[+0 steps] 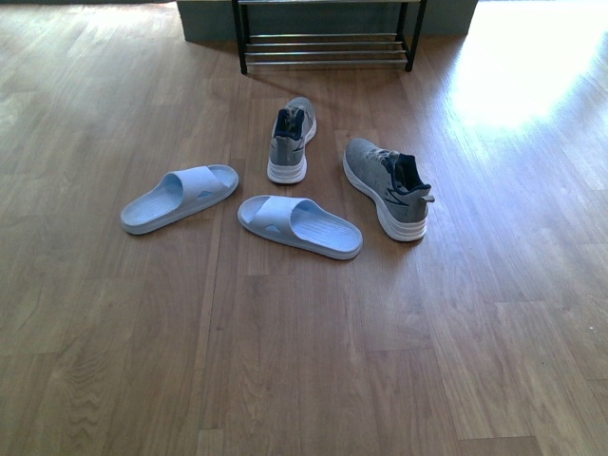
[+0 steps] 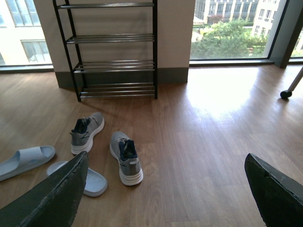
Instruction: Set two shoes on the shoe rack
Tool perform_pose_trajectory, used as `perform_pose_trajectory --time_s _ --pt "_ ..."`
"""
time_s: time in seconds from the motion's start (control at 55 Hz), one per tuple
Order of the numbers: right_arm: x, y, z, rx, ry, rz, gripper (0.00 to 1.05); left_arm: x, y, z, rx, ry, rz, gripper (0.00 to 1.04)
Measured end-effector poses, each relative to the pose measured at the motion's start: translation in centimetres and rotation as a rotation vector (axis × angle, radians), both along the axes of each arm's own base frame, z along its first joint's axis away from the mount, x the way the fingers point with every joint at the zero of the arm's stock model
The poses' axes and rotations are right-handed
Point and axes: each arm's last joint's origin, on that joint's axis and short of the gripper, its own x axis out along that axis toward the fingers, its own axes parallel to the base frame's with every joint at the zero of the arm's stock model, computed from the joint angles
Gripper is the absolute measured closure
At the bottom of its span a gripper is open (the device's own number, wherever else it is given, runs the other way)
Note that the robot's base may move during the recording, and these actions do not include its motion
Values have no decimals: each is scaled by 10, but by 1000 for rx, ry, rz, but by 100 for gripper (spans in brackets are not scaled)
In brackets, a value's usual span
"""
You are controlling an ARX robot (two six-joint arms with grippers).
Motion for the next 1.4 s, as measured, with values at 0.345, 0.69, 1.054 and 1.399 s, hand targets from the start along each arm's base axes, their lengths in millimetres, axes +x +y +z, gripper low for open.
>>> perform_pose_trajectory --time_s 0.345,0.69,1.054,1.399 --pt "0 0 0 0 0 0 9 0 0 0 0 0 0 9" --pt "0 0 0 0 0 0 9 0 0 0 0 0 0 9" --pt "0 0 0 0 0 0 9 0 0 0 0 0 0 9" --pt "0 0 0 0 0 0 9 0 0 0 0 0 0 9"
